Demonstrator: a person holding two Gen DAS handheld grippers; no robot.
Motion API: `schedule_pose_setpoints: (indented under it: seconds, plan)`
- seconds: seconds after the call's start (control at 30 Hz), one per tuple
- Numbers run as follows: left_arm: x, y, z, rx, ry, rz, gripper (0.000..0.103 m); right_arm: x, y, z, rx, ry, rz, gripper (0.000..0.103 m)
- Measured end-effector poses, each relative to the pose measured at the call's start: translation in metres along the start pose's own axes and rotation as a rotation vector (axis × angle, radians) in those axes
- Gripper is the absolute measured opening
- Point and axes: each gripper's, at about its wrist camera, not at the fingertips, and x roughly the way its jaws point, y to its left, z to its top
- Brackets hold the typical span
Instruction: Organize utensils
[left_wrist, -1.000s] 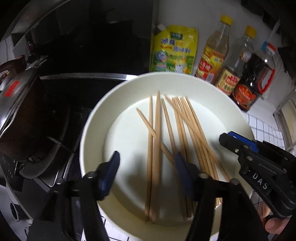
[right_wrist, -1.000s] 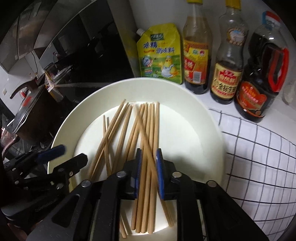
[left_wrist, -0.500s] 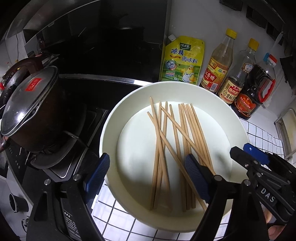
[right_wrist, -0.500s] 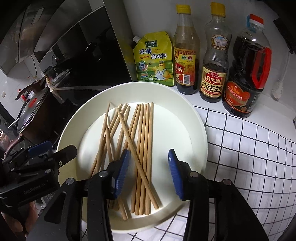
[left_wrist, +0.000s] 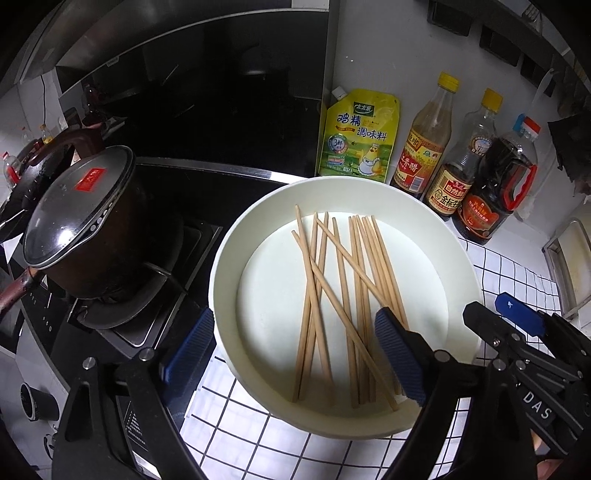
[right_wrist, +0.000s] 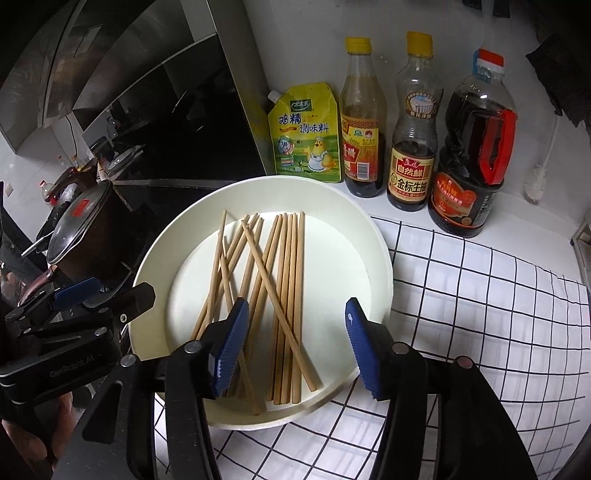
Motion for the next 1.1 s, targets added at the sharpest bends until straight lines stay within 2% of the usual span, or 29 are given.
schedule_pose_setpoints:
  seconds: [0.53, 1.1]
  plan:
    - [-0.016, 0.0, -0.003, -0.01, -0.012, 0.014, 0.094, -0.015, 0.005, -0.002, -0.018, -0.008, -0.008, 0.054]
    - [-0.022, 0.007, -0.004, -0.028, -0.001, 0.039, 0.096, -0.021, 0.009, -0.002, -0.034, -0.012, -0.009, 0.055]
